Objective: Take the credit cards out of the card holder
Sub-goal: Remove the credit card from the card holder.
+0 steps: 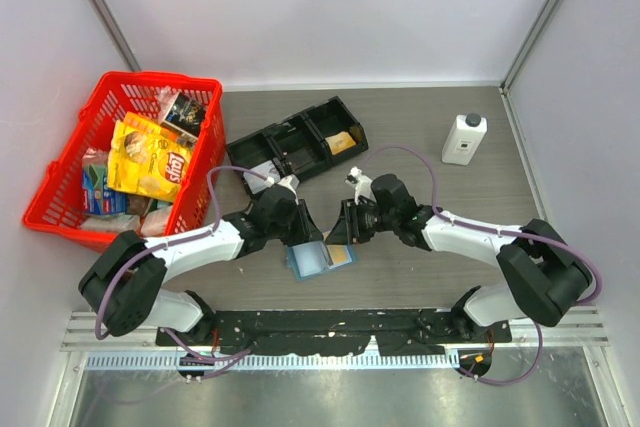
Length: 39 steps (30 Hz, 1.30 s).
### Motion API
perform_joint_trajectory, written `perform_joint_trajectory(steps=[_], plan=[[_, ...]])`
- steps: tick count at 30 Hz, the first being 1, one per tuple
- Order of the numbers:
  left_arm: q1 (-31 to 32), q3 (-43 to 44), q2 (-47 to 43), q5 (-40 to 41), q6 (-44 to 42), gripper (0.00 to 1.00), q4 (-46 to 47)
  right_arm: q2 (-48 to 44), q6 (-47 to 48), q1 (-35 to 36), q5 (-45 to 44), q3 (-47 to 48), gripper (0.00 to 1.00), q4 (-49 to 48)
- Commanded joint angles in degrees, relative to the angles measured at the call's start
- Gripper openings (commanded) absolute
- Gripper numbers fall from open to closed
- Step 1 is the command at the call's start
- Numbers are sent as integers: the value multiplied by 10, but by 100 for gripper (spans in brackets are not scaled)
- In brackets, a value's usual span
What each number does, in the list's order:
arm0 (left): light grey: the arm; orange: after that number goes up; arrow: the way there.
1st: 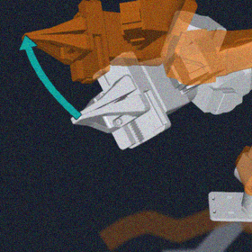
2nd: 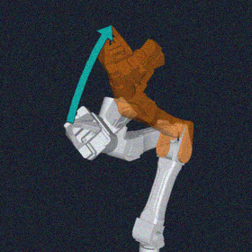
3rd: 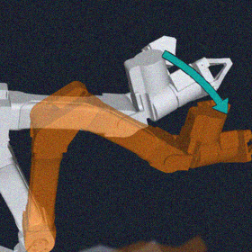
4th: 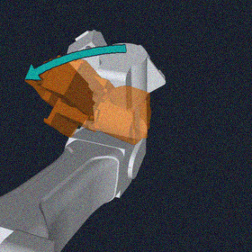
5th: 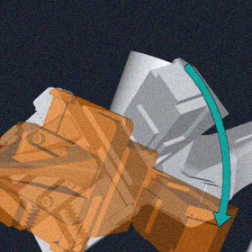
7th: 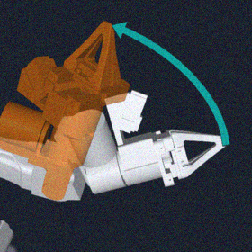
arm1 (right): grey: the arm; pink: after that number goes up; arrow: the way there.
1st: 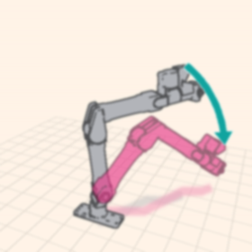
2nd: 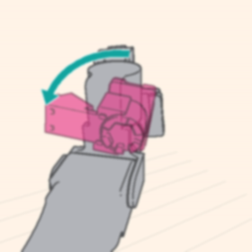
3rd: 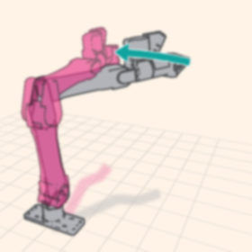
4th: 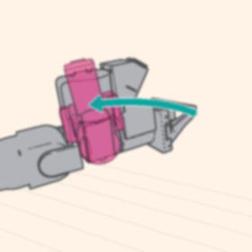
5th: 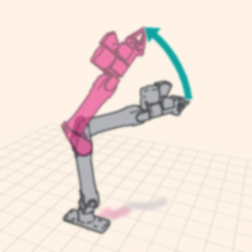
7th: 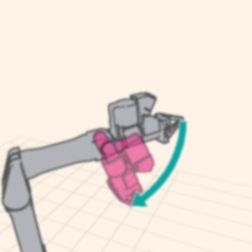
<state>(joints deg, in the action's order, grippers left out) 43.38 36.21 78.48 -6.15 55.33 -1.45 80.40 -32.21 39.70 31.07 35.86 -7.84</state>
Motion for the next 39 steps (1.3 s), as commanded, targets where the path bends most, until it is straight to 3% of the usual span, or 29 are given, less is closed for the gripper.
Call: perform_joint_trajectory(steps=[1, 15, 25, 27, 31, 39], plan=[[-3, 8, 4, -1, -6, 25, 10, 3, -15, 10, 15, 25, 36, -22], [-3, 7, 5, -2, -6, 26, 11, 49, 4, 28, -7, 54, 28, 43], [-2, 11, 7, -4, -6, 25, 11, 67, 6, 38, -17, 70, 28, 68], [-3, 11, 5, -3, -7, 25, 11, 69, 5, 38, -21, 72, 25, 71], [-3, 8, -8, 3, -6, 29, 1, 67, 6, 37, -36, 72, 1, 75], [-3, -15, -59, 23, -12, 43, -32, 62, 13, 37, -44, 76, 1, 100]])
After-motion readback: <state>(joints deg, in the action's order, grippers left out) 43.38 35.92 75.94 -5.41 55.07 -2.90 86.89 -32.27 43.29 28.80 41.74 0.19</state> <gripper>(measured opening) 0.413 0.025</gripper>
